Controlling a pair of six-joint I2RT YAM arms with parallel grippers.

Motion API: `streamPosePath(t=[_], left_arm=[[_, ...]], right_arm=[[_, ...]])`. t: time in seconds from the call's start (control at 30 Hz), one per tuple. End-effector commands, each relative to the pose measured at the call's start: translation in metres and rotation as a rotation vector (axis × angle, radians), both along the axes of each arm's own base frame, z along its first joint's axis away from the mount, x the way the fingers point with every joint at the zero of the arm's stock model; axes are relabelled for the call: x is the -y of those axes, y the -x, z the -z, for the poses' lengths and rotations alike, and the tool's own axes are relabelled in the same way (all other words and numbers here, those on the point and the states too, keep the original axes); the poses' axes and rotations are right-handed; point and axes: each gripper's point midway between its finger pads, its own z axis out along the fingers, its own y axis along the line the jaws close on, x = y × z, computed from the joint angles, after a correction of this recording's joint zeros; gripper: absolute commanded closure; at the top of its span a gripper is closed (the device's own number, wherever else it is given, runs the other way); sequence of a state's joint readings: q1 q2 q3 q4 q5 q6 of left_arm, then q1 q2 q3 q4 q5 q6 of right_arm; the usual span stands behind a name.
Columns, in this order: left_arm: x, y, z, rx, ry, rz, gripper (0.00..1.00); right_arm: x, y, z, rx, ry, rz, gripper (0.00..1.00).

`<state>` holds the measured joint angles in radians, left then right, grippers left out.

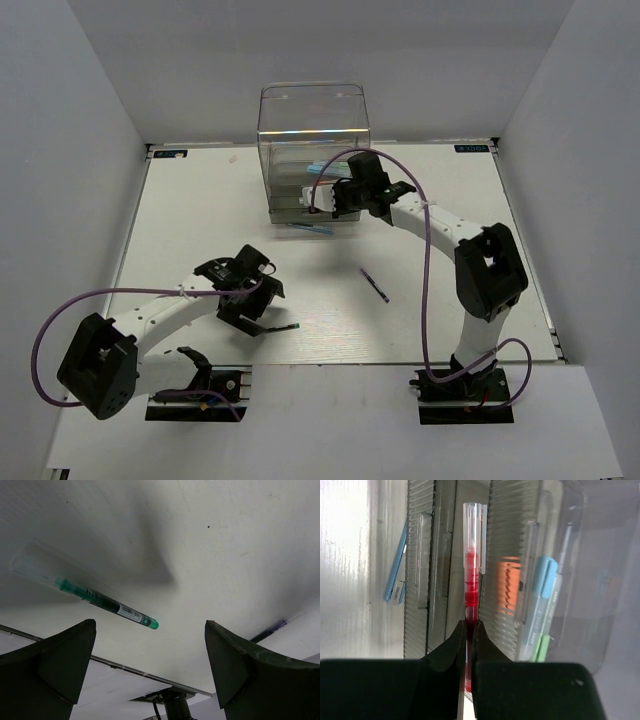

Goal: Sort the stationery into containers
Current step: Place the pen in the drawer, then pick up the pen from the center of the board.

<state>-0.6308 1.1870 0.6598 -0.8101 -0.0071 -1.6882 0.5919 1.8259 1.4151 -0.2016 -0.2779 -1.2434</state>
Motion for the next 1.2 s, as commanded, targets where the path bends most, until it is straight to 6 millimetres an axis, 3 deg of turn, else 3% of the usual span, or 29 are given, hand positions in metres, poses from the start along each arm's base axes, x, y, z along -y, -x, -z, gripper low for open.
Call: streamPosePath(t=[0.0, 0.03, 0.1, 0.2, 0.33, 0.53, 0.63, 0.7, 0.73, 0.77, 0.87, 0.9, 0.93, 1.0, 1.07, 1.1, 1.17], left_arm=[[0.004, 0.000, -0.001, 0.001, 0.026, -0.011, 0.00], [0.004, 0.000, -0.001, 0.001, 0.026, -0.011, 0.00], [0.003, 0.002, 0.001, -0.007, 0.022, -0.020, 0.00], [0.004, 0.003, 0.001, -0.014, 0.031, -0.026, 0.00], [0.004, 0.005, 0.005, -0.036, 0.026, -0.024, 0.00], [0.004, 0.005, 0.007, -0.053, 0.016, -0.034, 0.00], [0.004, 0.006, 0.008, -0.069, 0.004, -0.034, 0.00], [0.004, 0.005, 0.006, -0.071, 0.005, -0.043, 0.00], [0.003, 0.007, 0.008, -0.086, -0.006, -0.044, 0.00], [0.003, 0.007, 0.008, -0.086, -0.006, -0.044, 0.00], [0.003, 0.013, 0.012, -0.134, -0.014, -0.049, 0.03], [0.002, 0.019, 0.016, -0.175, -0.027, -0.047, 0.05], [0.003, 0.018, 0.016, -0.175, -0.027, -0.047, 0.06], [0.002, 0.022, 0.016, -0.198, -0.043, -0.048, 0.11], [0.001, 0.023, 0.018, -0.208, -0.051, -0.049, 0.18], [0.003, 0.021, 0.020, -0.208, -0.048, -0.061, 0.20], [0.003, 0.018, 0.022, -0.201, -0.052, -0.073, 0.30]], right_arm=[[-0.008, -0.011, -0.019, 0.037, -0.003, 0.003, 1.00], [-0.009, -0.011, -0.017, 0.029, 0.002, 0.008, 1.00], [-0.009, -0.013, -0.010, 0.002, 0.016, 0.021, 0.87], [-0.009, -0.012, -0.008, -0.029, 0.016, 0.044, 0.76], [-0.006, -0.007, -0.006, -0.054, 0.013, 0.061, 0.69], [-0.003, 0.002, -0.007, -0.074, -0.002, 0.071, 0.69], [-0.003, 0.010, -0.022, -0.103, -0.057, 0.074, 0.76], [-0.005, 0.023, -0.033, -0.156, -0.125, 0.076, 0.80], [-0.002, 0.029, -0.053, -0.138, -0.159, 0.073, 0.82], [0.000, 0.038, -0.041, -0.170, -0.155, 0.074, 0.82], [0.005, 0.060, -0.056, -0.184, -0.229, 0.063, 0.82], [0.010, 0.069, -0.037, -0.232, -0.233, 0.082, 0.82], [0.013, 0.076, -0.055, -0.201, -0.265, 0.078, 0.82], [0.019, 0.088, -0.045, -0.221, -0.287, 0.093, 0.82], [0.028, 0.098, -0.052, -0.223, -0.306, 0.107, 0.82], [0.031, 0.105, -0.039, -0.251, -0.300, 0.121, 0.82], [0.039, 0.113, -0.042, -0.258, -0.318, 0.138, 0.82]])
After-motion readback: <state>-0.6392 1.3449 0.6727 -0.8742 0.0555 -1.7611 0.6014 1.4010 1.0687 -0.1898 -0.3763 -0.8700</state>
